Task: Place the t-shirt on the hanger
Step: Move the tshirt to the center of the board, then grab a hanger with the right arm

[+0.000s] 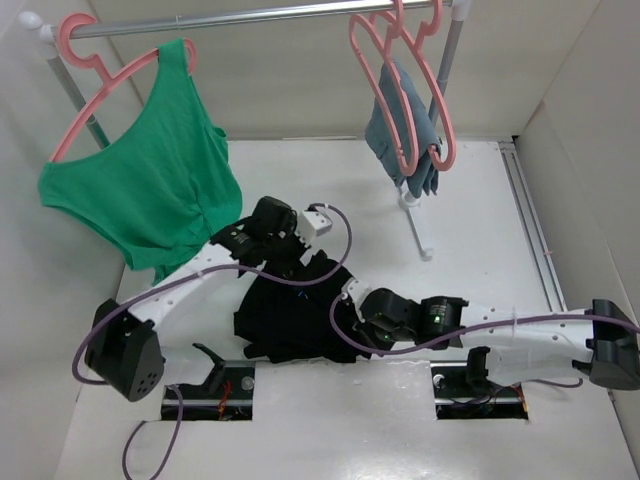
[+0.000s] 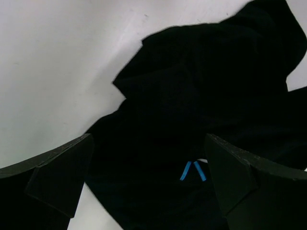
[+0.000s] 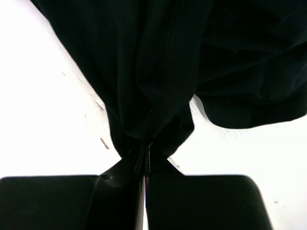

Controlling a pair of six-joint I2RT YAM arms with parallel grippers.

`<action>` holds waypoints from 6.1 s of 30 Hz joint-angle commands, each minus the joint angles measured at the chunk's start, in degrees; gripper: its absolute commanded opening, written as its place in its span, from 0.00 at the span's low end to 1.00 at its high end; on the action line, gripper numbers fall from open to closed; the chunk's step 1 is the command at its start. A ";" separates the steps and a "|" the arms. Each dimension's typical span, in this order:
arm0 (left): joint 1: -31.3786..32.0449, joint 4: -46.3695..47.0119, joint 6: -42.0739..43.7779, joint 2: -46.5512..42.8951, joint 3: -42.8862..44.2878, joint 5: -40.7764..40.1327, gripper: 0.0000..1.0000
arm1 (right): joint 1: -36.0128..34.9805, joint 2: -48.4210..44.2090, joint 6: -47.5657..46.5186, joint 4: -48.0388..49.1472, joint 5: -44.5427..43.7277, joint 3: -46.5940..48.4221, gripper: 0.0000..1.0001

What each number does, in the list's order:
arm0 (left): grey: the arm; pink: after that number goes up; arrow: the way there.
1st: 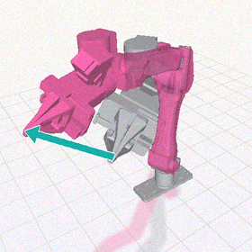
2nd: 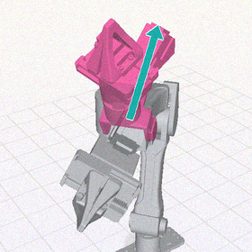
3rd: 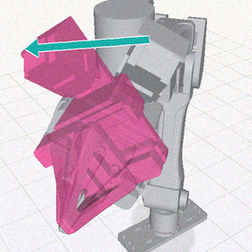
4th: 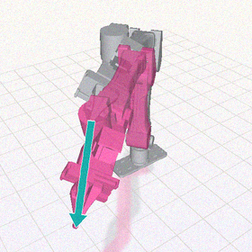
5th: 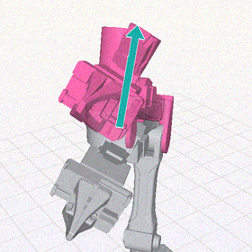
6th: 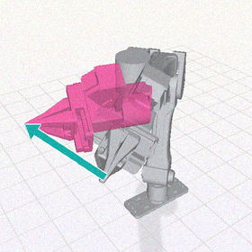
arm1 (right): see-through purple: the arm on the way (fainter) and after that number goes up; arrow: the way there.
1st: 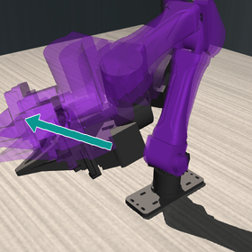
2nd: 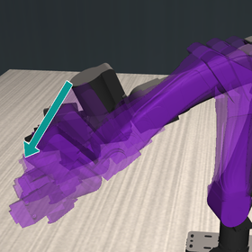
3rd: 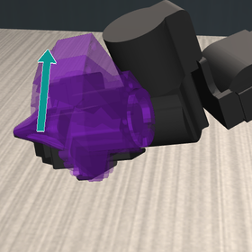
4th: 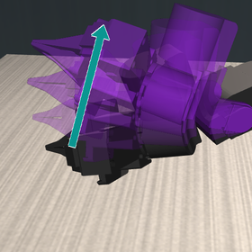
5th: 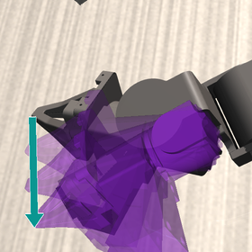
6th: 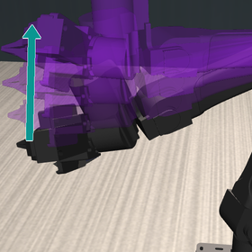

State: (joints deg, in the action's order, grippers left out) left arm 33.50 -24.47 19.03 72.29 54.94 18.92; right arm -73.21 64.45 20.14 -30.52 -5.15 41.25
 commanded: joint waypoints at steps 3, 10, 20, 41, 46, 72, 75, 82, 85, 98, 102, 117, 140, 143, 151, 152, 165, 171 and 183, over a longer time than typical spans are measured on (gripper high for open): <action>1.66 3.45 -3.45 4.08 2.54 3.40 1.00 | -0.44 -4.23 5.60 6.34 -1.09 -3.36 0.00; 4.99 8.74 -6.28 11.02 5.09 1.03 0.98 | -0.44 -8.10 7.63 6.89 -1.80 -5.22 0.00; 6.32 4.25 -1.72 18.59 4.39 2.79 0.31 | -0.44 -10.22 7.63 2.32 -5.66 -2.68 0.00; -7.83 -6.81 2.24 -3.63 34.11 -10.30 0.00 | 9.23 2.53 -16.01 -6.22 -29.75 32.57 0.00; -7.83 -8.31 0.32 -10.84 20.15 -8.47 0.00 | 9.23 2.53 -16.54 -5.08 -25.18 26.35 0.00; 5.26 -12.53 15.43 -11.30 -6.41 1.11 0.60 | 9.23 5.35 -10.30 4.59 -9.27 8.23 0.00; 5.87 -10.09 14.73 -11.30 -7.30 3.32 0.64 | 9.23 3.77 -8.89 6.70 -8.57 5.95 0.00; 7.02 -4.18 11.56 -4.62 -8.71 -1.43 0.60 | 9.23 0.86 -5.73 10.04 -7.42 1.81 0.00; 10.97 -2.70 11.56 -3.22 -10.02 -3.43 0.58 | 9.23 0.86 -5.20 10.57 -7.42 1.28 0.00; 14.23 1.98 6.37 -1.97 -12.49 -9.61 0.25 | 9.23 -0.20 -5.73 10.57 -6.89 1.28 0.00; 14.23 1.44 6.37 -3.99 -11.70 -7.32 0.39 | 9.23 -0.90 -6.25 10.57 -6.89 0.76 0.00; 14.23 -0.40 10.07 1.45 -15.83 -16.71 0.00 | 9.23 -3.10 -6.78 8.47 -8.65 1.28 0.00; 9.66 -8.06 3.65 -12.70 -5.72 -11.62 0.00 | 9.23 -3.37 -22.68 0.03 9.86 36.24 0.96; 9.66 -7.52 3.65 -12.18 -5.20 -11.62 0.00 | 9.23 -0.99 -24.62 -0.68 12.96 45.12 0.93; 9.13 -7.52 3.65 -12.17 -5.19 -11.62 0.00 | 9.23 6.47 -27.26 0.55 4.99 68.50 0.86; 9.13 -7.52 3.65 -12.17 -5.19 -11.62 0.00 | 9.23 8.66 -27.78 -0.06 2.62 73.13 0.86; 7.55 -7.52 3.65 -11.65 -2.99 -11.09 0.00 | 29.15 21.77 -27.61 -2.26 -23.77 84.43 0.84; 7.02 -7.52 3.12 -11.65 -2.99 -10.57 0.00 | 34.63 27.31 -26.47 -2.96 -15.25 84.43 0.80; 6.49 -7.52 3.12 -12.17 -2.99 -10.57 0.00 | 36.82 26.79 -25.41 -4.01 -11.90 80.39 0.00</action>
State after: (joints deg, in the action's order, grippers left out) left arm 40.38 -32.45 22.81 60.99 49.65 7.51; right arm -36.40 93.67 -5.72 -35.35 -18.22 122.02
